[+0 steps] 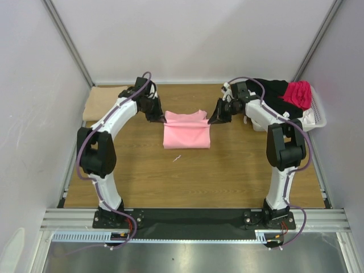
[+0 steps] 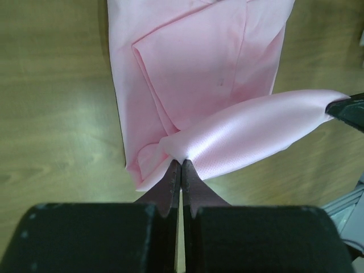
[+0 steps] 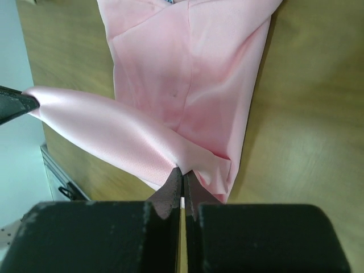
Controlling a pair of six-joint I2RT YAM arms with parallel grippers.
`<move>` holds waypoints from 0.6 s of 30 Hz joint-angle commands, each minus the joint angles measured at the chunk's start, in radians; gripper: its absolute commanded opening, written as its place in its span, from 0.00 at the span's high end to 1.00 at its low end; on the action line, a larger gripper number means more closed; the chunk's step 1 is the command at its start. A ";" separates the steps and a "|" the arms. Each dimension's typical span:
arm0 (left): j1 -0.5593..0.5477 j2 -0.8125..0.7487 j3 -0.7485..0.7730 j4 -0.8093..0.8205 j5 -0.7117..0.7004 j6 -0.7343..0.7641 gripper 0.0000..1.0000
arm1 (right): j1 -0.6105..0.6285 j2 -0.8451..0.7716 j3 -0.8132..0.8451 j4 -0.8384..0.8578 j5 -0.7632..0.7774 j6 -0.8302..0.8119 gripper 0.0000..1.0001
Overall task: Fold and stack the t-shirts
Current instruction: Fold the tshirt
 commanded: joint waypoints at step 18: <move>0.122 0.294 0.303 0.127 0.160 -0.027 1.00 | -0.052 0.383 0.537 -0.022 -0.106 -0.005 1.00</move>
